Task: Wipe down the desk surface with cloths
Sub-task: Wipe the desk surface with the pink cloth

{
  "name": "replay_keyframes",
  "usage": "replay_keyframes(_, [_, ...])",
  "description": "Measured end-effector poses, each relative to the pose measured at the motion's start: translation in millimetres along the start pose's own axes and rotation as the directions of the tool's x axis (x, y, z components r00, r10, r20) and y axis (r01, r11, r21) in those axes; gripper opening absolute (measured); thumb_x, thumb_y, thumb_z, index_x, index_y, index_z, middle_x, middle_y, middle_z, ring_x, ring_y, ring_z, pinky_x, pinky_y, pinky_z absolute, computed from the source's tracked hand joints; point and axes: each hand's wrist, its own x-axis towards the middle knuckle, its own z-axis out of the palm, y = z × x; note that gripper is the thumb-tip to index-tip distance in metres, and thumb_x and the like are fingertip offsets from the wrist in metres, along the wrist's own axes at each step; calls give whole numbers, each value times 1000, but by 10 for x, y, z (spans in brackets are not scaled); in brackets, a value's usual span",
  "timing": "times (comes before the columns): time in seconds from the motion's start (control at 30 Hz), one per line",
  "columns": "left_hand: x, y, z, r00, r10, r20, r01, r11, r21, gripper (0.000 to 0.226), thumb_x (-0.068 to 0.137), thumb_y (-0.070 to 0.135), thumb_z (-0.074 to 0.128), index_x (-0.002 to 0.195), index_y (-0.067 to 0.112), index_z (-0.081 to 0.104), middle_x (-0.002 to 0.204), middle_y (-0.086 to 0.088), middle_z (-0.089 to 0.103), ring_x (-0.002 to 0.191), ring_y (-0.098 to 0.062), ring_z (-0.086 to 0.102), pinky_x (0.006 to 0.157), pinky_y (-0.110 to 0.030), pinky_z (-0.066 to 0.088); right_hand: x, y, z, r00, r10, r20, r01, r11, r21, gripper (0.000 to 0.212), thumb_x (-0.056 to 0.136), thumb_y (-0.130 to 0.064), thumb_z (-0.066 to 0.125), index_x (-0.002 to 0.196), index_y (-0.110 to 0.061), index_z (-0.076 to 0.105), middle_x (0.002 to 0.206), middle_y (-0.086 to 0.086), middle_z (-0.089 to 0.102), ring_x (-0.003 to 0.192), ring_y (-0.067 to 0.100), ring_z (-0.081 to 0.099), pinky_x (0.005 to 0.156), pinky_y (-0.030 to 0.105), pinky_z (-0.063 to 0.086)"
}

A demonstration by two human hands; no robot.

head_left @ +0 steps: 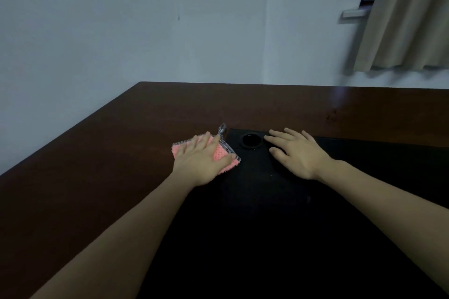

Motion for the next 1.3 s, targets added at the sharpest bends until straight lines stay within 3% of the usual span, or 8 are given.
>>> replay_keyframes(0.2, [176,210,3,1000,-2,-20,2,1000,-15,85,93,80,17,162,34,-1,170,5,-8,156,-22,-7,125,-48,0,20,0,27,999,-1,-44,2,1000,24,51,109,-47,27,159,-36,29,168,-14,17,156,19,9,125,50,3])
replay_keyframes(0.57, [-674,558,202,973,232,12,-232,972,19,83,93,80,15,160,37,-7,169,8,-13,155,-19,-13,125,-45,-6,-399,36,-97,972,75,-224,-48,991,123,46,109,-41,28,151,-31,43,159,-10,40,152,16,24,124,47,9])
replay_keyframes(0.9, [-702,1222,231,940,341,27,-340,940,-14,86,93,80,22,162,34,-4,169,8,-12,155,-19,-13,125,-45,-6,-1098,313,-219,969,115,-221,-102,992,67,47,108,-40,33,154,-32,40,161,-10,37,153,17,23,124,48,15])
replay_keyframes(1.03, [-628,1287,128,917,396,43,-391,915,-94,85,96,75,30,162,30,1,170,6,-7,156,-18,-7,126,-46,0,-1232,262,-212,980,124,-157,-114,991,74,49,109,-39,33,157,-33,34,165,-10,29,155,16,15,124,52,9])
replay_keyframes(1.2, [-527,777,-82,946,294,-138,-312,942,-127,68,105,50,40,162,22,17,170,2,10,156,-19,7,126,-44,9,-1157,-86,-159,997,36,-73,-33,999,41,54,106,-38,36,160,-33,27,169,-8,18,157,18,4,123,57,-1])
replay_keyframes(1.3, [-497,426,-107,975,162,-149,-187,967,-173,63,106,47,39,162,23,21,169,3,15,156,-19,9,126,-42,10,-978,-452,-68,999,-37,-5,37,999,25,59,107,-43,33,162,-32,18,171,-6,7,157,21,-5,123,57,-6])
